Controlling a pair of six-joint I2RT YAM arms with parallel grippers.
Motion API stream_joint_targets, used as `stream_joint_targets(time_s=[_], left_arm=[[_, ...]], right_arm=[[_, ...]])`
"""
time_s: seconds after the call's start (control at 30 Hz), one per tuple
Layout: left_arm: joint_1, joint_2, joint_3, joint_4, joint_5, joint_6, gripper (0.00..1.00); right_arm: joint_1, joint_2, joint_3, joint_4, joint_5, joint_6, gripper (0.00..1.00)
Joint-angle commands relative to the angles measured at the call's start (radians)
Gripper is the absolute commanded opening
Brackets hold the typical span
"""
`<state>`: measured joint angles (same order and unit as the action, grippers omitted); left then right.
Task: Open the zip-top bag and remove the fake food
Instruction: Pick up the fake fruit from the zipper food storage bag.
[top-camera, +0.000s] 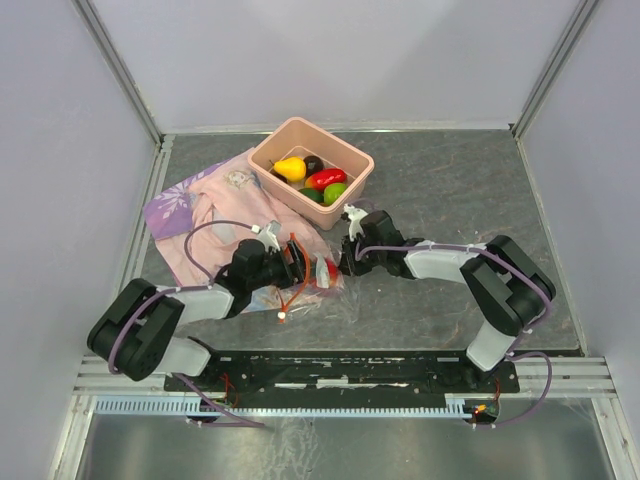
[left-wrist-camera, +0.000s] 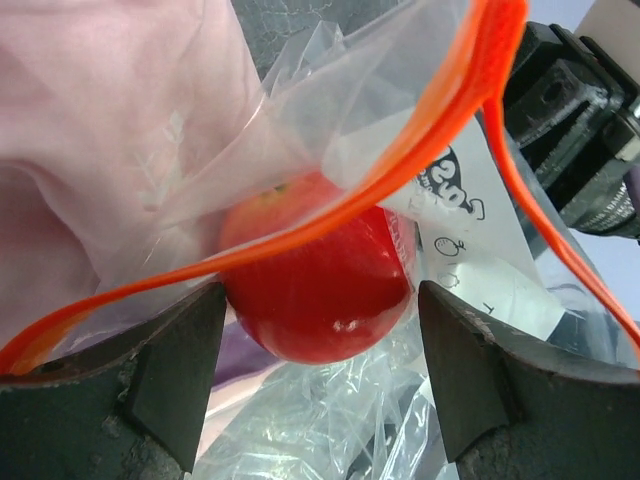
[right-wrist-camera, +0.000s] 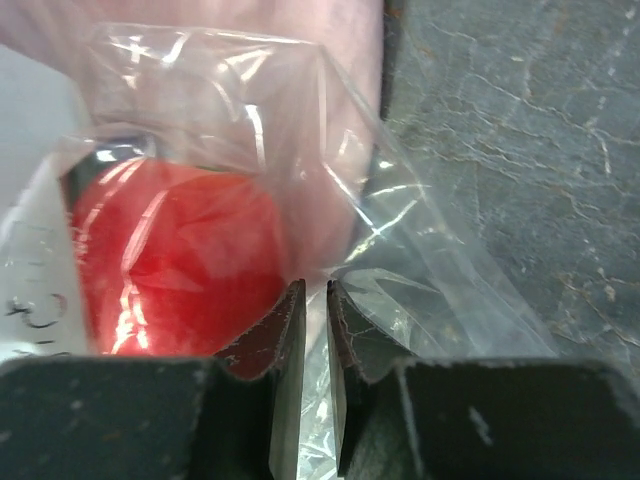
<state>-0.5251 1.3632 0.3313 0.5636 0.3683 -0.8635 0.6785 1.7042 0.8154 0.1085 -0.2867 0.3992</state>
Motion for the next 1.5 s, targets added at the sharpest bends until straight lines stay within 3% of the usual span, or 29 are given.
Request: stream_joint_targets(time_s=[0.0,0.2,0.83,1.1,1.47], left_arm=[[0.002,0.051,0.050,0.096,0.022,-0.023,0.84],[0.001,0.087,0.066,0.131,0.047,-0.041,0.84],[-0.003,-0.001,0.008,0.127,0.062,-0.042,0.92],[-0.001,-0.036,-0.008,0.102,0.050,-0.047,0.76],[0.008,-0.142,0.005,-0.092,-0.039,0.045,0.72]], right_arm=[[0.010,0.002,0.056,0.068,-0.071,-0.018,0.21],[0.026,0.020,0.065,0.137,-0.131,0.032,0.21],[0.042,0.071,0.067,0.270,-0.188,0.151,0.22],[0.039,0.061,0.049,0.250,-0.143,0.152,0.24],[0.004,0.019,0.011,0.192,-0.085,0.126,0.29]])
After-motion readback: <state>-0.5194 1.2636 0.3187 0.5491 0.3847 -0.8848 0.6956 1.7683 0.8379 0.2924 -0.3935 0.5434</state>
